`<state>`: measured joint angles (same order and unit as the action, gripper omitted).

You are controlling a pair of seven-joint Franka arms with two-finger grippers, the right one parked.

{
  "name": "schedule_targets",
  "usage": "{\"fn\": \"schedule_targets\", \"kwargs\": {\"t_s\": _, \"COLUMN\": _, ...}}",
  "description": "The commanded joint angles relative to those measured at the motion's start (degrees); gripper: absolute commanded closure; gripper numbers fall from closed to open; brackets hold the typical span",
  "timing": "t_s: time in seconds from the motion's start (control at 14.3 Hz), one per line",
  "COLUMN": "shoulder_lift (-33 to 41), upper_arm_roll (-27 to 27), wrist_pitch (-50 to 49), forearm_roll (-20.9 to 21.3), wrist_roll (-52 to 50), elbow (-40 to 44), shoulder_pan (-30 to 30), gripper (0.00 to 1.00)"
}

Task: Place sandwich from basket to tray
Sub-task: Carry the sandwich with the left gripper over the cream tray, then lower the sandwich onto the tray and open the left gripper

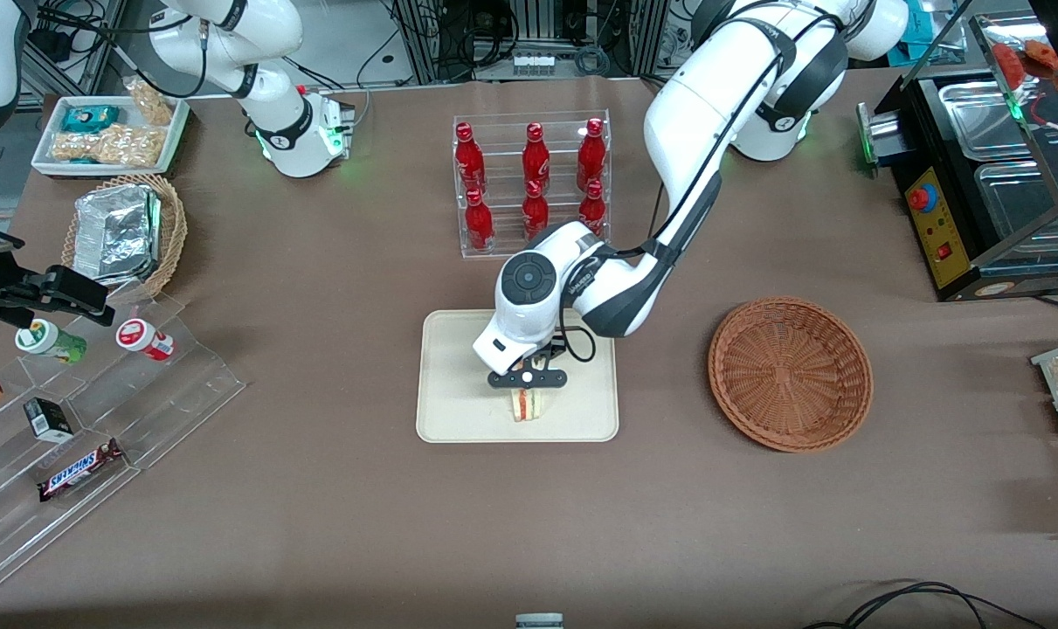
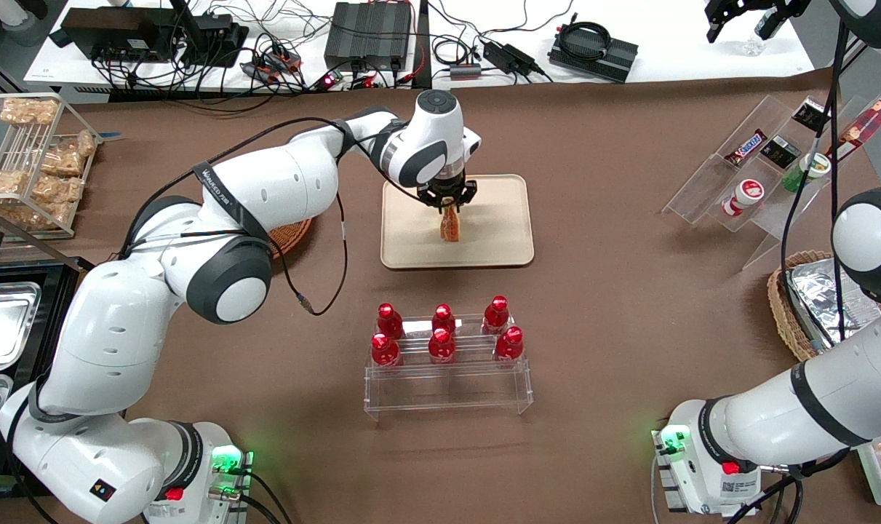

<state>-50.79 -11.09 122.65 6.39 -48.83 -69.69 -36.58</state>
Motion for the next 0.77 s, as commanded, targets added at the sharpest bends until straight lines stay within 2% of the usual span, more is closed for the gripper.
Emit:
{"fn": "schedule_targets", "kwargs": {"t_s": 0.0, "shoulder_lift": 2.7, "upper_arm_roll": 1.1, "wrist_pitch": -4.7, "forearm_roll": 0.9, "wrist_roll": -4.8, "elbow": 2.5, "shoulder_pan": -0.3, "gripper": 0.00}}
{"fn": "schedule_targets", "kwargs": {"t_s": 0.21, "shoulder_lift": 8.3, "upper_arm_roll": 3.7, "wrist_pitch": -12.7, "forearm_roll": 0.3, "wrist_roll": -9.8, "elbow": 3.9, "shoulder_pan": 0.1, "gripper": 0.00}}
{"fn": "schedule_targets", "kwargs": {"t_s": 0.35, "shoulder_lift": 13.5, "upper_arm_roll": 3.6, "wrist_pitch": -16.5, "forearm_roll": -0.8, "wrist_roll": -9.3, "elbow": 3.3, "shoulder_pan": 3.7, "gripper": 0.00}}
{"fn": "schedule_targets", "kwargs": {"t_s": 0.49, "shoulder_lift": 18.8, "upper_arm_roll": 3.4, "wrist_pitch": -22.5, "forearm_roll": -1.6, "wrist_roll": -2.4, "elbow": 1.0, "shoulder_pan": 7.8, "gripper": 0.00}}
{"fn": "schedule_targets", "kwargs": {"t_s": 0.63, "shoulder_lift": 25.4, "upper_arm_roll": 3.6, "wrist_pitch": -25.5, "forearm_roll": -7.2, "wrist_roll": 7.4, "elbow": -3.7, "shoulder_pan": 12.7, "gripper": 0.00}}
{"fn": "schedule_targets", "kwargs": {"t_s": 0.7, "shoulder_lift": 28.7, "upper_arm_roll": 3.6, "wrist_pitch": -27.6, "forearm_roll": -8.5, "wrist_roll": 11.1, "elbow": -5.9, "shoulder_pan": 15.7, "gripper": 0.00}}
